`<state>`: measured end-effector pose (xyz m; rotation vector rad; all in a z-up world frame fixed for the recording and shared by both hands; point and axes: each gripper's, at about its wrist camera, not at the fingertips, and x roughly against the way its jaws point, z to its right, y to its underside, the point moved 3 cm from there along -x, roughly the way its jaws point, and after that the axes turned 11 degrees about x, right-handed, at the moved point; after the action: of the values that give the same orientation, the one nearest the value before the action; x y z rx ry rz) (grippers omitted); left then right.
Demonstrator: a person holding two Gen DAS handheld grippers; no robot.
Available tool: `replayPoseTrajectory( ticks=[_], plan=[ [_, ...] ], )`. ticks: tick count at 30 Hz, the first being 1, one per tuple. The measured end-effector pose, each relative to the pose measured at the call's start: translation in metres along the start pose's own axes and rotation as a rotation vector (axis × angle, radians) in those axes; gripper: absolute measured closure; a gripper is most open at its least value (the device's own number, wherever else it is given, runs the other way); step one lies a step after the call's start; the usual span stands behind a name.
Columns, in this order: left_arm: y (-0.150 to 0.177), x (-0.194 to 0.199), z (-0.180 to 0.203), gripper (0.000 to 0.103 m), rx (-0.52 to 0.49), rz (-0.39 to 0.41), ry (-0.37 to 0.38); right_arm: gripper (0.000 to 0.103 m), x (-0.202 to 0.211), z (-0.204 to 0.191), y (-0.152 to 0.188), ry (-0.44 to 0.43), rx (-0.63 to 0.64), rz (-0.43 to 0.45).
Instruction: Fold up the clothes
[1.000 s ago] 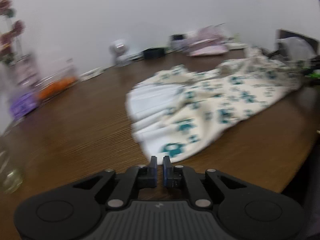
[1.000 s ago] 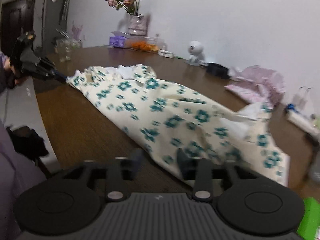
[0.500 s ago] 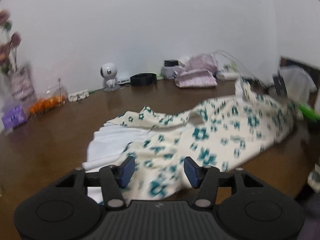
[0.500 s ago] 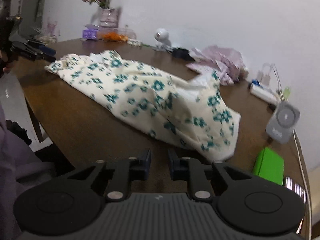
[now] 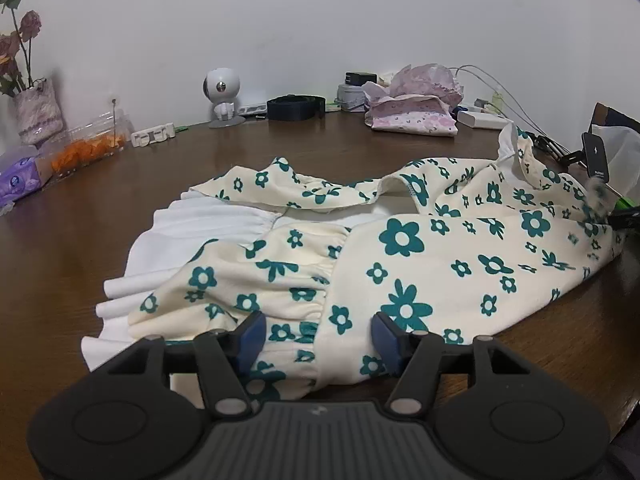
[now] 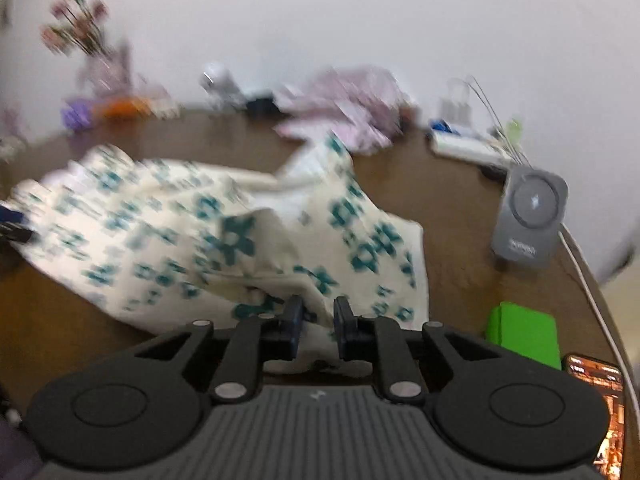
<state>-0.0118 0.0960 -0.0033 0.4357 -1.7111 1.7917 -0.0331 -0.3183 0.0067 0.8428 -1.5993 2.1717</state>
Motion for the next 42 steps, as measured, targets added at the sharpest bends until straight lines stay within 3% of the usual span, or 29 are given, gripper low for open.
replayPoseTrajectory(
  ticks=[5,7,10,12,13,14,17,21,24,29,33,35,37,42],
  plan=[
    [0.002,0.003,-0.002,0.045,0.006,0.003,0.004,0.076,0.001,-0.001,0.005,0.062,-0.023,-0.042],
    [0.003,0.002,-0.002,0.044,0.005,0.01,0.007,0.075,0.014,-0.004,0.006,0.045,-0.003,0.006],
    [0.004,0.002,-0.001,0.04,0.008,0.017,0.01,0.063,0.022,-0.01,0.0,-0.044,0.018,0.062],
    [0.004,0.002,0.0,0.04,0.01,0.02,0.008,0.065,0.013,-0.006,-0.005,-0.045,-0.023,0.047],
    [0.004,0.002,-0.001,0.04,0.013,0.02,0.008,0.087,0.008,-0.003,-0.008,-0.041,-0.05,0.038],
    [0.005,0.002,-0.001,0.04,0.014,0.019,0.008,0.102,0.003,0.001,-0.012,-0.036,-0.077,0.028],
    [0.006,0.002,-0.001,0.04,0.018,0.023,0.006,0.102,-0.012,0.01,-0.021,-0.017,-0.145,-0.002],
    [0.006,0.002,0.0,0.039,0.021,0.026,0.004,0.098,-0.029,0.002,-0.014,0.112,-0.059,-0.078],
    [0.007,0.003,-0.001,0.039,0.018,0.024,0.006,0.095,-0.012,0.004,-0.008,0.113,-0.092,-0.01],
    [0.003,0.008,-0.003,0.042,0.03,0.012,0.025,0.095,-0.016,0.002,0.003,0.067,-0.102,-0.044],
    [-0.028,0.039,-0.023,0.039,0.027,0.041,0.102,0.093,-0.006,0.004,-0.012,0.054,-0.09,-0.004],
    [-0.056,0.041,-0.035,0.03,-0.028,0.067,0.059,0.078,-0.003,0.007,-0.034,0.043,-0.03,0.032],
    [-0.09,0.027,-0.048,0.029,-0.066,0.076,0.028,0.068,-0.013,0.01,-0.057,0.036,0.029,0.031],
    [-0.155,-0.056,-0.054,0.029,-0.023,-0.074,0.104,0.065,-0.06,0.022,-0.11,-0.005,0.135,-0.025]
  ],
)
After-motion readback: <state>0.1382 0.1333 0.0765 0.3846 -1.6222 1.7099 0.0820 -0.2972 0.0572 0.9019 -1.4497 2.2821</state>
